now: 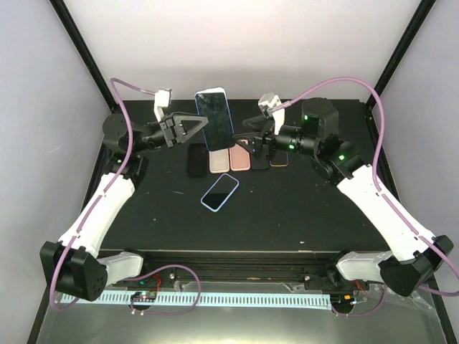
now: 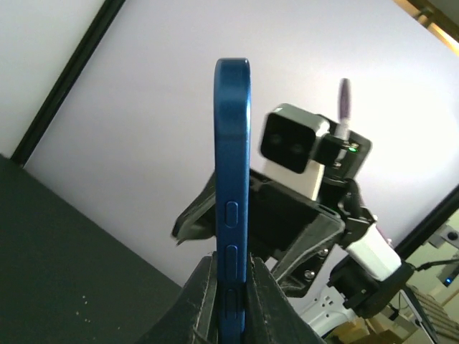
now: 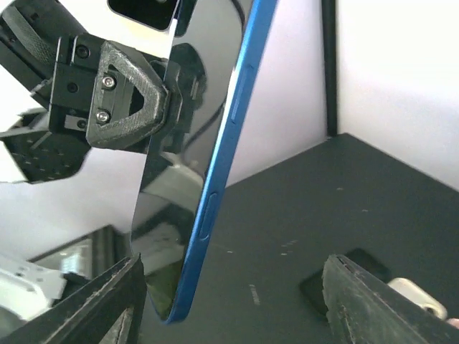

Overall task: Take the phone out of the phone case
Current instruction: Place the phone at the center of the board.

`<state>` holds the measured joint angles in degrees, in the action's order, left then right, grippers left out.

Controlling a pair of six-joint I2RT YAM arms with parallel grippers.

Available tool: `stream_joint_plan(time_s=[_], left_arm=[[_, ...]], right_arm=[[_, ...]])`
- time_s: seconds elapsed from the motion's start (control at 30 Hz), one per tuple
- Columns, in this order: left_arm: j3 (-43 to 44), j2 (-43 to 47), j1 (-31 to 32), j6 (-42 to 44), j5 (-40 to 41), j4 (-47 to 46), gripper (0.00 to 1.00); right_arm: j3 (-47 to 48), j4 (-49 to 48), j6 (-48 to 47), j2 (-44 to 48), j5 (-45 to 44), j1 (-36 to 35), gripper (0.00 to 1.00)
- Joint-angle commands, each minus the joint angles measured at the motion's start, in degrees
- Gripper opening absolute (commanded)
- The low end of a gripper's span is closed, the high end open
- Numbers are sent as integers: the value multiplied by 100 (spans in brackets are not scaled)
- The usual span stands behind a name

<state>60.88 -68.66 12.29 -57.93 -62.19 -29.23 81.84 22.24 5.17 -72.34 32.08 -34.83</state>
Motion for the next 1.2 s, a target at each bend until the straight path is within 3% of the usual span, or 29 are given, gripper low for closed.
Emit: stream_joint_plan(time_s=[0.0, 0.63, 0.77, 0.83, 0.97, 1.07, 1.17], left_arm=[[58, 293, 118, -67, 98, -626, 1], [-156, 388, 247, -101, 252, -710, 2], [-135, 401, 281, 69, 218, -516, 5], [-107, 411, 282, 205, 193, -357, 19], [-21, 431, 263, 688, 196, 278, 70], [197, 399, 209, 1309, 232, 1196, 96], [380, 369, 171, 1944, 280, 1954, 99]], right_arm=[[146, -623, 1050, -172, 1039, 43, 67], [249, -1432, 2127, -658, 1703, 44, 21], [252, -1467, 2156, -685, 1710, 53, 6], [261, -1452, 2166, -686, 1714, 83, 1], [207, -1460, 2178, -589, 1736, 349, 1], [38, -1457, 2127, -439, 1749, 641, 1], [-193, -1362, 1988, -291, 1755, 1052, 1]])
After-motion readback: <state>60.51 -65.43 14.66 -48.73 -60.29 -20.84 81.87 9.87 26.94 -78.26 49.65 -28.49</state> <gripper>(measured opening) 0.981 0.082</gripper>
